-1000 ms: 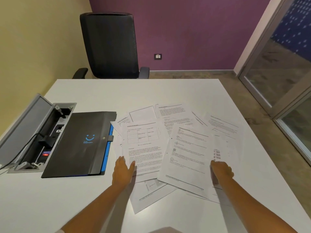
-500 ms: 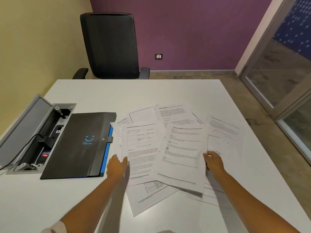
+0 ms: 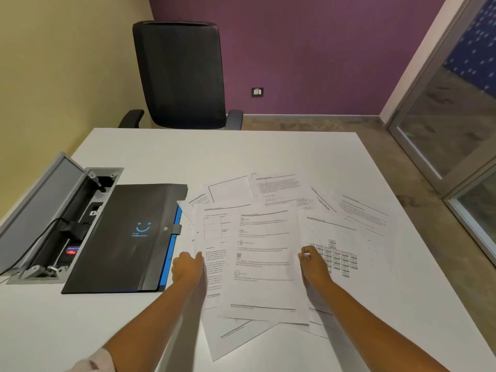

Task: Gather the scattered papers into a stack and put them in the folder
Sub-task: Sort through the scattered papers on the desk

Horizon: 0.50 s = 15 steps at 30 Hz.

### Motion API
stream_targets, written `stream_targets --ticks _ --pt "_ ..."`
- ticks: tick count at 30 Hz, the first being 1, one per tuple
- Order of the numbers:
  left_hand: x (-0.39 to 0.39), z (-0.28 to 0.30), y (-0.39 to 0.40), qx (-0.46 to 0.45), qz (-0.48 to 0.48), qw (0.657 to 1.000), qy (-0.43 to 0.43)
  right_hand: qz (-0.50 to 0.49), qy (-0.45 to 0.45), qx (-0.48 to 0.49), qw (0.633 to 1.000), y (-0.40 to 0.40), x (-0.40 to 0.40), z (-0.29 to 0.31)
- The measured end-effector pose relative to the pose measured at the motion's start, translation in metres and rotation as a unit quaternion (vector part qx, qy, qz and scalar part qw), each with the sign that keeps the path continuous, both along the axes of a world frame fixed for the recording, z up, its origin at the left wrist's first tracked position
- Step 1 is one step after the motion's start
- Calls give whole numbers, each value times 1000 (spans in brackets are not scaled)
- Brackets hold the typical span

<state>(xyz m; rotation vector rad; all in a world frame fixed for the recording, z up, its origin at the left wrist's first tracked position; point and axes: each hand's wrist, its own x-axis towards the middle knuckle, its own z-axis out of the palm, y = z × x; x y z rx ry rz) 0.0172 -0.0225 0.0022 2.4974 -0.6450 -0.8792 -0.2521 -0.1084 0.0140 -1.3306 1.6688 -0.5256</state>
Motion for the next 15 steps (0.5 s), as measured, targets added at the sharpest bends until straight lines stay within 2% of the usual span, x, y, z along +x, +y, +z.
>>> stream_targets --ticks 2,5,10,13,15 --pt "3 1 -5 19 -1 1000 9 11 9 10 1000 -4 11 0" --pt "3 2 -12 19 12 999 38 78 37 33 996 -7 23 -4" --pt "-11 4 -11 -51 33 985 162 162 47 67 984 -1 28 -9" --pt "-21 7 -10 -66 -23 988 134 170 28 69 983 6 28 -6" --pt "-25 12 -10 -96 -32 986 136 142 15 67 988 11 25 -6"
